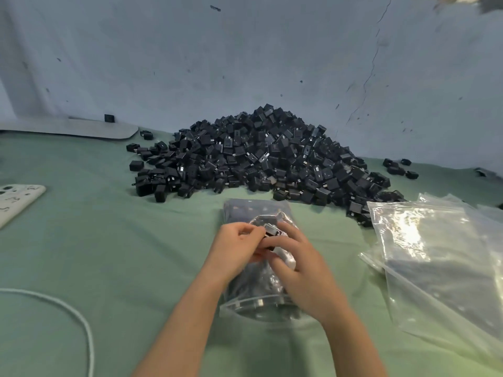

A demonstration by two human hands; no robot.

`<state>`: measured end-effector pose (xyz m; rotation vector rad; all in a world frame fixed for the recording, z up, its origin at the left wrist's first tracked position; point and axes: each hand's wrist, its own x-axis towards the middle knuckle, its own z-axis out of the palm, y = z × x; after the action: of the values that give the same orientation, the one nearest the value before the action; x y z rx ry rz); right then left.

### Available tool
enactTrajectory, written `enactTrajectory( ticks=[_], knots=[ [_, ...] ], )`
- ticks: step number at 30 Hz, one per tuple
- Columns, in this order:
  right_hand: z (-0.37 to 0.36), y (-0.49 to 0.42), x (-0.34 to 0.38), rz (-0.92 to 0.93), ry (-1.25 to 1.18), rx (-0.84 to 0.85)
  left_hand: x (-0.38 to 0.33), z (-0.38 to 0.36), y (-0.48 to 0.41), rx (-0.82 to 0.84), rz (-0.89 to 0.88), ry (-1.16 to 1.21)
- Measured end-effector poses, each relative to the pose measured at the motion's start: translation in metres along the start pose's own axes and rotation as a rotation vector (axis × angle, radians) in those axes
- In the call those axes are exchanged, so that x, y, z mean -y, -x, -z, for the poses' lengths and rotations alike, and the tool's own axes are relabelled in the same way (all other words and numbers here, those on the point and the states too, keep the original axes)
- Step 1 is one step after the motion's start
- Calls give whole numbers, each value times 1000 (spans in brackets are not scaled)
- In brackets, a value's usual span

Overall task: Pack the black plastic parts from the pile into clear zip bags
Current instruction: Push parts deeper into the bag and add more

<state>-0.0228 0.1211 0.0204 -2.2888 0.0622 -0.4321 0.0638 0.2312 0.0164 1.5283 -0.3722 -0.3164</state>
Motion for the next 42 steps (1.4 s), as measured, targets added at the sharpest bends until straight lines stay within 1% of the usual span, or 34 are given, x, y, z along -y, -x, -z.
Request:
enactTrajectory(
  ticks=[3,6,9,12,15,17,18,20,22,25,28,30,32,33,35,37,38,39,42],
  knots=[
    [1,10,-2,-7,68,4,-1,-5,10,13,26,19],
    [2,15,1,-21,43,-46,-2,-7,14,39,19,22],
    [2,15,5,-49,-163,-112,-4,-5,16,94,-9,57],
    [4,14,10,-86,-371,-114,-8,-5,17,172,5,119],
    [5,14,11,-125,-439,-128,-9,-5,16,189,-8,107],
    [6,14,10,-196,-465,-149,-8,-5,16,178,-23,48],
    [7,15,9,-220,-451,-152,-8,-6,15,154,-29,8],
    [7,19,8,-200,-312,-153,-8,-7,11,78,-33,-45],
    [7,25,8,-124,-125,-166,-9,-8,8,0,-28,-56],
    [6,30,8,-28,55,-110,-11,-11,6,-26,-5,-66],
    [5,29,7,-25,132,-59,-11,-14,4,-54,11,-128],
    [7,29,8,-26,115,-68,-12,-16,6,-63,1,-159],
    [12,31,6,-51,43,-113,-14,-15,12,-32,-61,-265],
    [16,33,4,-77,-4,-159,-14,-13,17,20,-105,-360],
    [24,40,0,-148,-108,-252,-12,-9,29,209,-181,-637],
    [30,49,-1,-192,-251,-291,-9,-11,40,372,-248,-992],
    [32,55,2,-192,-303,-279,-8,-13,43,389,-289,-1111],
    [33,61,4,-185,-328,-249,-10,-16,44,369,-332,-1161],
    [36,76,10,-174,-244,-164,-18,-19,41,264,-415,-1094]
  ],
)
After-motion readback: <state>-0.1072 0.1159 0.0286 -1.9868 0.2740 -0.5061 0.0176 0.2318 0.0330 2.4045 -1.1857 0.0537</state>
